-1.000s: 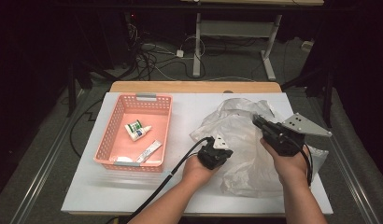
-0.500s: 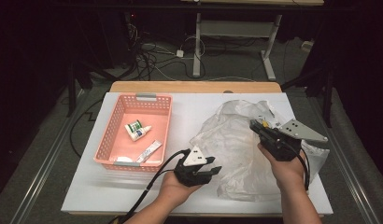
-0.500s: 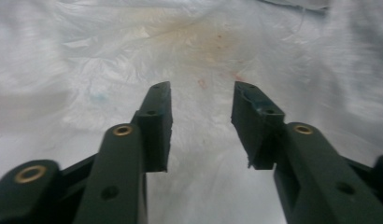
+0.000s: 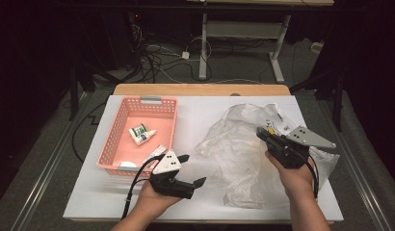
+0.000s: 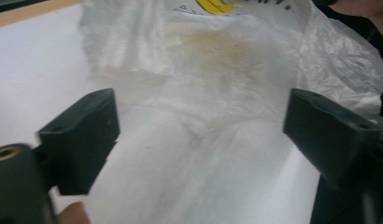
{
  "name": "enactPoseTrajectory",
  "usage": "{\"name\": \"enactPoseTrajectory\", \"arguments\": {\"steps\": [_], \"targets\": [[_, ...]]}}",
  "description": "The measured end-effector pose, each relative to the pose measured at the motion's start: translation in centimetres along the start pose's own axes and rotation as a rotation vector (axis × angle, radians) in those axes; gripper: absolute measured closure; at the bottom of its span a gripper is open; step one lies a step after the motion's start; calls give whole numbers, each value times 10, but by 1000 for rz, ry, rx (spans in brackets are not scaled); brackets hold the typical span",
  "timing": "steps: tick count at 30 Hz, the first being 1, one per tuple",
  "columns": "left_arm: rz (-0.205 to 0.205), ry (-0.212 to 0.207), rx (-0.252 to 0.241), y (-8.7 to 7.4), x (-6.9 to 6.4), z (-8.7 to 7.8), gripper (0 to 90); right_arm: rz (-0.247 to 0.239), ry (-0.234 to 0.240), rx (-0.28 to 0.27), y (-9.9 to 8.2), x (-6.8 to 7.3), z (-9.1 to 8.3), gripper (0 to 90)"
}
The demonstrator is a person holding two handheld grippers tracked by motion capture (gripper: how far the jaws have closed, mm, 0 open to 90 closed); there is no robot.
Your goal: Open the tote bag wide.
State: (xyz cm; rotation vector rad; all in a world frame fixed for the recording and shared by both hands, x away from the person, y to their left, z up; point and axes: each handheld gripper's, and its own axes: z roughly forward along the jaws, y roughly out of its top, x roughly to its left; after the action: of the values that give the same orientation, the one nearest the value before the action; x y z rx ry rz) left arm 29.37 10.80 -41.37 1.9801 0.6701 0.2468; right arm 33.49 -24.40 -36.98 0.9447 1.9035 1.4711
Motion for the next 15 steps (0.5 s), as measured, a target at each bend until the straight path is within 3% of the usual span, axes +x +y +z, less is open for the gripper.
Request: {"name": "enactPoseTrajectory", "arguments": {"steps": [3,12,15], "targets": [[-8,37,7,-3,8,-10,0,1,-4,-1,0,0,-1,900],[-37,148,-5,-14,29,-32,0,1,-13,-2,-1,-1,-2,900],[-58,162,-8,-16,35,-37,0,1,-9,4,-2,-1,-1,900]]}}
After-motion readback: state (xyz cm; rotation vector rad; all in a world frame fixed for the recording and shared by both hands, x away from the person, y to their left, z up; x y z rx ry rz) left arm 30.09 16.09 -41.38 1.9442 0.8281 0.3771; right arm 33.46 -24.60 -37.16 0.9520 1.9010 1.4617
